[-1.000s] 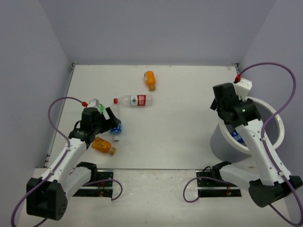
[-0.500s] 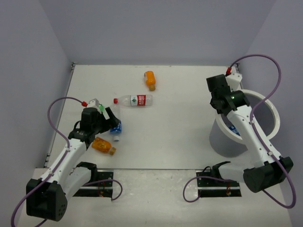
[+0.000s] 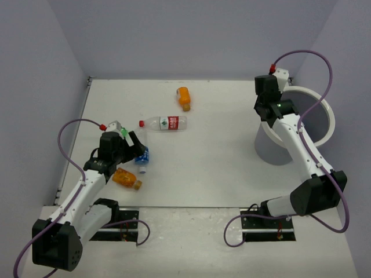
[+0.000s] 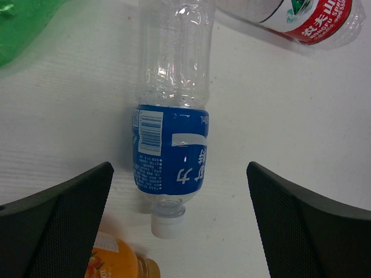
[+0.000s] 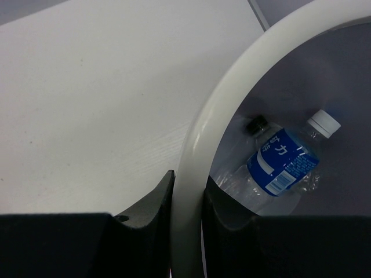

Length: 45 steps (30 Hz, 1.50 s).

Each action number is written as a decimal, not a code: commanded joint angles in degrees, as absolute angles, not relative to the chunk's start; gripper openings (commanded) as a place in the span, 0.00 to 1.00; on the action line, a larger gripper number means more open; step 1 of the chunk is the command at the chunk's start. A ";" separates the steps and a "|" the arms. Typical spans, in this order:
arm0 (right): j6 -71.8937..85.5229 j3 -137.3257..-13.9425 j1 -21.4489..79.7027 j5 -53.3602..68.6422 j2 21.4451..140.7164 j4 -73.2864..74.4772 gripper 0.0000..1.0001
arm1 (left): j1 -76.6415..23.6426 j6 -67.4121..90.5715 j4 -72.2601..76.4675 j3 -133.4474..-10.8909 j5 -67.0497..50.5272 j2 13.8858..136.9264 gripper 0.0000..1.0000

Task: Put the plastic bottles in the bin

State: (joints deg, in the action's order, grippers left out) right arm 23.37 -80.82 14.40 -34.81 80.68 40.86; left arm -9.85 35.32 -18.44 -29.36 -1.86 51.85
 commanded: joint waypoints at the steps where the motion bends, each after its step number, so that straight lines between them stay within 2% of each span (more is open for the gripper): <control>1: 16.47 -85.26 13.54 -35.23 82.73 32.07 0.03 | -10.20 34.45 -16.61 -29.71 -0.78 51.59 1.00; 2: 16.70 -85.34 13.54 -35.16 82.97 32.60 0.10 | -10.20 34.45 -16.61 -29.71 -0.70 51.59 1.00; 8: 17.94 -85.74 13.54 -34.66 81.92 34.64 0.36 | -10.20 34.40 -16.79 -29.79 -0.74 51.65 1.00; 10: 18.47 -87.52 13.54 -34.93 81.27 36.93 0.55 | -10.20 34.39 -16.85 -29.82 -0.81 51.59 1.00; 11: 18.80 -88.67 13.54 -35.33 80.86 37.69 0.71 | -10.20 34.45 -16.79 -29.89 -0.89 51.59 1.00; 14: 18.08 -92.00 13.54 -35.74 80.21 40.26 0.97 | -10.20 34.45 -16.87 -30.13 -1.13 51.51 1.00; 19: 12.84 -98.61 13.54 -34.01 78.88 43.77 0.99 | -10.20 34.76 -18.85 -31.60 -0.31 50.71 1.00; 23: 14.50 -98.83 13.58 -28.51 75.24 46.14 0.99 | -10.20 35.59 -19.60 -32.39 1.22 50.10 1.00; 27: 13.52 -90.70 16.51 -7.73 69.64 42.91 0.99 | -10.20 36.47 -22.57 -34.22 3.47 50.53 1.00; 31: 12.11 -82.18 27.80 -9.84 68.12 37.55 0.99 | -10.20 36.56 -22.84 -35.47 3.28 50.41 1.00; 33: 11.63 -79.64 30.14 -6.10 68.99 33.59 0.99 | -10.20 37.18 -22.85 -35.60 3.02 50.62 1.00; 36: 7.88 -77.59 32.92 4.13 72.86 28.39 0.99 | -10.18 38.76 -22.71 -34.94 3.75 50.92 1.00; 40: -16.42 -77.98 40.33 10.65 81.60 23.91 0.99 | -10.11 40.87 -22.68 -34.54 5.36 51.24 1.00; 43: -22.75 -86.49 40.43 16.41 95.11 27.82 0.99 | -10.11 42.19 -22.53 -33.99 6.18 50.24 1.00; 45: -24.88 -99.20 40.43 17.11 105.09 34.70 0.99 | -10.11 42.10 -23.21 -33.83 6.88 49.12 1.00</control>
